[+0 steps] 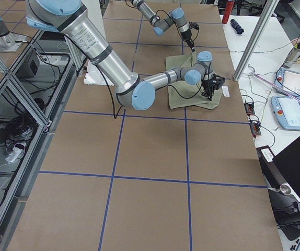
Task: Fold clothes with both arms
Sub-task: 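Lower the hem onto the collar edge and open both grippers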
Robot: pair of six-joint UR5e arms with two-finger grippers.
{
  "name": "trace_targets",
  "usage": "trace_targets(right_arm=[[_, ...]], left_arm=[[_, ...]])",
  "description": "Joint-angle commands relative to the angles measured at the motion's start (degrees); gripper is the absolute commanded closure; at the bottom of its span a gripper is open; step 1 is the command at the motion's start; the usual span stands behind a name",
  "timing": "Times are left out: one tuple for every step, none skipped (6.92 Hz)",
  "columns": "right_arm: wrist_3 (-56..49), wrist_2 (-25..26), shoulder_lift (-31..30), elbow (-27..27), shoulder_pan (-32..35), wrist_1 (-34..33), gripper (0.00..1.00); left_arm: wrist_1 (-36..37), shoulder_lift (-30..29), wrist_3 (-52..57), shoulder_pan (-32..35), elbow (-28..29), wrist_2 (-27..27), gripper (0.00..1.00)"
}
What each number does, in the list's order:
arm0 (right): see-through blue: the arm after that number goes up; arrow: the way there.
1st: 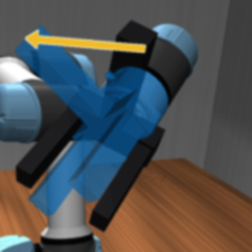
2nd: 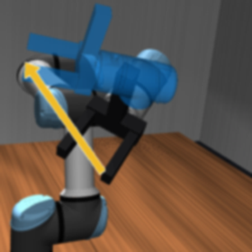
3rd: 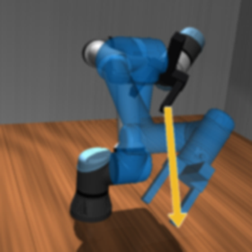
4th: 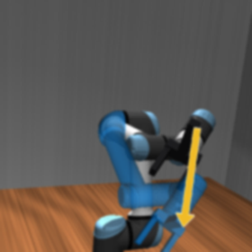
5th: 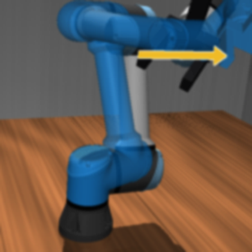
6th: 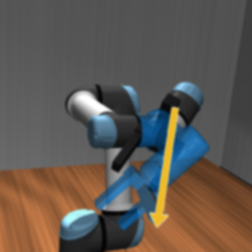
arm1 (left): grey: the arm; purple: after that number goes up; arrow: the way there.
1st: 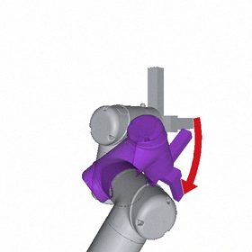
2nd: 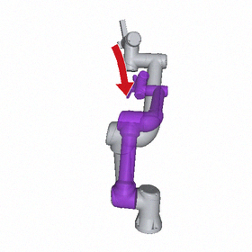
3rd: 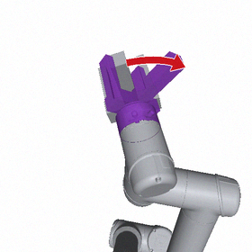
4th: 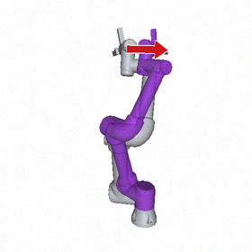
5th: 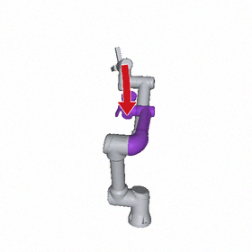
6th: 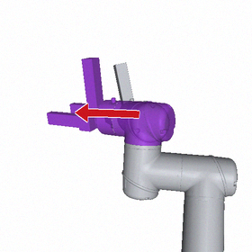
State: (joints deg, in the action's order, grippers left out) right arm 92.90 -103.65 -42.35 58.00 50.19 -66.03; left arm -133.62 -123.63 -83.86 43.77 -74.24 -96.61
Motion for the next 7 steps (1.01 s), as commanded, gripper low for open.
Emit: trace_targets(right_arm=[[0.0, 0.12, 0.42, -0.96, 0.0, 0.11, 1.0], [0.0, 0.03, 0.51, -1.05, 0.0, 0.11, 1.0], [0.0, 0.03, 0.51, -1.05, 0.0, 0.11, 1.0], [0.09, -0.14, 0.69, -1.05, 0.0, 0.11, 0.91], [0.09, -0.23, 0.77, -1.05, 0.17, 0.2, 0.89], [0.0, -0.58, 0.78, -0.87, 0.69, 0.2, 0.9], [-1.57, -1.63, 0.69, -0.96, 1.48, 0.2, 0.96]], left_arm=[[-0.94, -0.21, 0.02, 0.0, 0.86, 0.02, 0.93], [-0.94, -0.56, 0.02, 0.0, 1.38, 0.02, 0.74], [-1.03, -0.56, 0.02, 0.09, 1.91, 0.02, 0.61], [-1.12, -0.56, 0.8, 0.09, 2.17, -0.07, 0.46], [-1.12, -0.56, 3.07, 0.61, 2.17, -0.07, 0.43], [-1.12, -0.48, 3.09, 0.71, 2.17, -0.16, 0.42], [-1.2, -0.48, 3.27, 0.79, 1.83, -0.33, 0.42]])
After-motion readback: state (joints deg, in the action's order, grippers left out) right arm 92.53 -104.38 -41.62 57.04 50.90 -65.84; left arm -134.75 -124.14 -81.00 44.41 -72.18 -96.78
